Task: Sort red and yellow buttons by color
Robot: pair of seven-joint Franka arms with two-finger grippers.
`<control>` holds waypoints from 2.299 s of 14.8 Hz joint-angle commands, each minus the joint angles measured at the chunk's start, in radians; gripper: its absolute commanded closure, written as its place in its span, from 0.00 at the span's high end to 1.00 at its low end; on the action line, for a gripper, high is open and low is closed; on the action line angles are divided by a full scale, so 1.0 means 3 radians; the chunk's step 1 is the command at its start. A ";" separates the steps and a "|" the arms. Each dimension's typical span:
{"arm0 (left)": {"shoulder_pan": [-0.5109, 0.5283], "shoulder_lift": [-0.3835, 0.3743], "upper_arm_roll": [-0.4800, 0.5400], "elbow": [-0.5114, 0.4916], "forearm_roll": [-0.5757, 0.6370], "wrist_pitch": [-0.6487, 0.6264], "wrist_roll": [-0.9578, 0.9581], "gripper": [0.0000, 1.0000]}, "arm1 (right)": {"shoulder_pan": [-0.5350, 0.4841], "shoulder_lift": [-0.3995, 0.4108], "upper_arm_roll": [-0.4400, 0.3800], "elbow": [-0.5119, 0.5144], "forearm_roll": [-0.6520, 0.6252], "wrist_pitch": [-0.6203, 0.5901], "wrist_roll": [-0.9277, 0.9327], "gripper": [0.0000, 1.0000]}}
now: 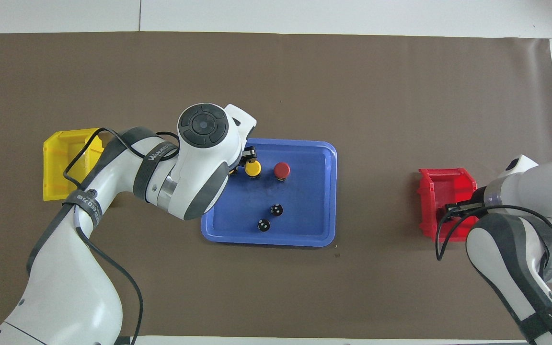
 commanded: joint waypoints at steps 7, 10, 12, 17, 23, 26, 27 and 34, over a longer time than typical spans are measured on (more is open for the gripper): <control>0.0010 -0.0144 0.0035 -0.0045 -0.0090 -0.0120 -0.0008 0.65 | -0.0073 -0.0073 0.0028 -0.0184 -0.0108 0.0174 0.0157 0.23; 0.0010 -0.0149 0.0030 -0.0060 -0.0090 -0.0115 -0.0013 0.61 | -0.0037 -0.0073 0.0028 -0.0184 -0.0108 0.0190 0.0183 0.23; 0.0005 -0.0159 0.0030 -0.0071 -0.0090 -0.0104 -0.0018 0.60 | -0.0022 -0.0073 0.0033 -0.0184 -0.0108 0.0180 0.0183 0.23; 0.0005 -0.0164 0.0035 -0.0086 -0.0095 -0.0084 -0.0023 0.54 | -0.0022 -0.0073 0.0033 -0.0184 -0.0108 0.0180 0.0162 0.36; 0.0010 -0.0164 0.0035 -0.0091 -0.0090 -0.0104 -0.0013 0.10 | -0.0017 0.0019 0.0048 0.0132 -0.0108 -0.0106 0.0152 0.54; 0.0015 -0.0363 0.0045 -0.0035 -0.0095 -0.0389 0.0002 0.02 | -0.0017 0.0065 0.0074 0.0449 -0.0108 -0.0412 0.0152 0.54; 0.0040 -0.0460 0.0060 0.0031 -0.0100 -0.0588 0.0017 0.01 | -0.0017 0.0070 0.0109 0.0572 -0.0108 -0.0525 0.0152 0.54; 0.0980 -0.0997 0.0091 0.0385 -0.0049 -0.1653 0.1166 0.01 | -0.0017 0.0412 0.0426 0.1686 0.0168 -0.1113 0.0366 0.64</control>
